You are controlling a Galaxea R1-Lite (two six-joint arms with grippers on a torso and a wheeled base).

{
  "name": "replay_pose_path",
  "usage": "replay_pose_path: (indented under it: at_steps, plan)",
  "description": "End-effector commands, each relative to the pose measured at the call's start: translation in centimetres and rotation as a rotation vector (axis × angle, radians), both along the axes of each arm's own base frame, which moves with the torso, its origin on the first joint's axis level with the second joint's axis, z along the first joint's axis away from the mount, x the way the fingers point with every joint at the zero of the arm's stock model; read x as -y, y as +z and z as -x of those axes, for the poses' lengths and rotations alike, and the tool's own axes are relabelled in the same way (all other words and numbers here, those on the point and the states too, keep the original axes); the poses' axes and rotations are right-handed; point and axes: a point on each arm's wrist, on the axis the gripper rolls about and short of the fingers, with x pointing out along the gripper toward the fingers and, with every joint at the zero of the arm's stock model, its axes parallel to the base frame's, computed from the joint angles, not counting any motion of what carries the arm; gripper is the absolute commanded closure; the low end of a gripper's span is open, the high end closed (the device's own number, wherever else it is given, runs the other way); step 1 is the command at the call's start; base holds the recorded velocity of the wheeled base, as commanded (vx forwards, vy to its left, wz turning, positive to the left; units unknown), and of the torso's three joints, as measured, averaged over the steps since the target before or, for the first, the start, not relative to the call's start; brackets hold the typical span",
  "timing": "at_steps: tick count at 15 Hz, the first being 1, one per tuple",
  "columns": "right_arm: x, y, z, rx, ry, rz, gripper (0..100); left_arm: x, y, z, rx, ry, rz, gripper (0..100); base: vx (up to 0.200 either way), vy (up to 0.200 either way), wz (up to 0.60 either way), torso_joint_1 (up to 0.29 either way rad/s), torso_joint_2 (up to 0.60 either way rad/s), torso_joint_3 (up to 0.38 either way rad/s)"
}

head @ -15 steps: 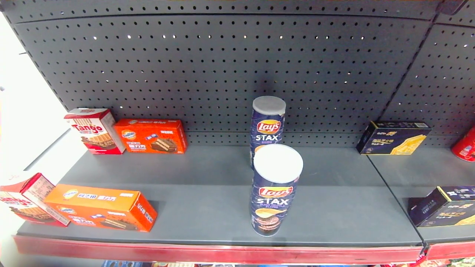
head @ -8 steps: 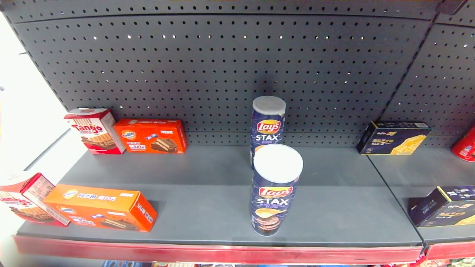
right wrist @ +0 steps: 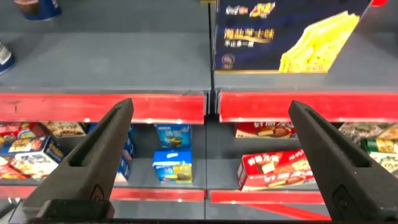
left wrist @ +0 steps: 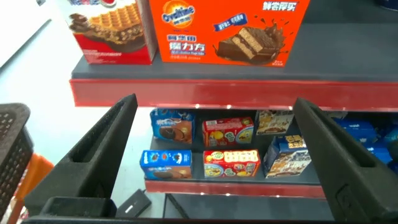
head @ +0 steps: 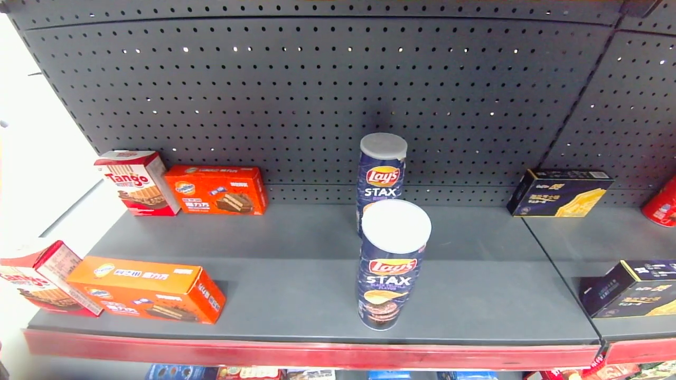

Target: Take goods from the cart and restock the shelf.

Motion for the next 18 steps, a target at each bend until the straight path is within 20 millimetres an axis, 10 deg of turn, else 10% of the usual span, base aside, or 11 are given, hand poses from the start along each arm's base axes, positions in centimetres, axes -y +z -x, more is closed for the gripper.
replay_pose_path:
  at_steps: [1,18]
  plan:
    - [0.00,0.02,-0.02,-0.002,0.001,0.000,0,0.00,-0.01,-0.01,-0.002,-0.001,-0.004,0,0.000,0.000,0.00,0.000,0.00,0.000]
    - [0.00,0.02,-0.02,-0.002,0.002,0.004,0,-0.03,-0.01,-0.01,-0.002,0.013,0.004,0,0.000,0.000,0.00,0.000,0.00,0.000]
